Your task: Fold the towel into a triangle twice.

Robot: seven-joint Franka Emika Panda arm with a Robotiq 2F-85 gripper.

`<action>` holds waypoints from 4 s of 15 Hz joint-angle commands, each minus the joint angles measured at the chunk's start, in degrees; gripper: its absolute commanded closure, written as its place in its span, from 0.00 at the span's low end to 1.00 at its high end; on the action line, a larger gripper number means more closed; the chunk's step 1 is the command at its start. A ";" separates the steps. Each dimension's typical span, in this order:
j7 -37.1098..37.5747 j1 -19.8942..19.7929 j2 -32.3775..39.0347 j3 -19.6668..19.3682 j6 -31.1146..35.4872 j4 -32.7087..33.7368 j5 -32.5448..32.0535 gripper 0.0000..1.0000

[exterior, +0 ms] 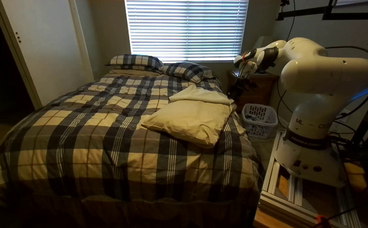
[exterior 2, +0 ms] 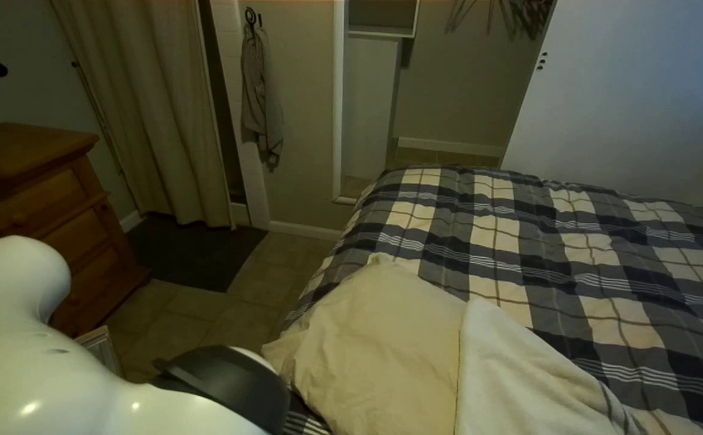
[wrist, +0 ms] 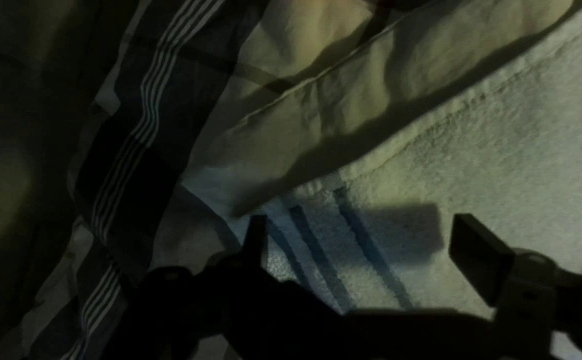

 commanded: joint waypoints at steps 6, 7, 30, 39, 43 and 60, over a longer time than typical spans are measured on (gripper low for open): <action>0.87 0.12 3.74 0.85 -0.60 4.96 0.98 0.34; 0.89 0.13 3.88 0.95 -0.55 5.07 1.03 0.43; 2.56 6.62 -2.82 -3.54 -1.86 4.68 -5.66 0.99; 1.97 16.28 -5.96 -11.02 -5.64 4.34 -16.20 0.99; 0.68 19.78 -6.64 -11.92 -4.78 4.26 -17.90 0.99; -7.43 31.93 -8.45 -11.88 -1.69 3.02 -20.54 0.99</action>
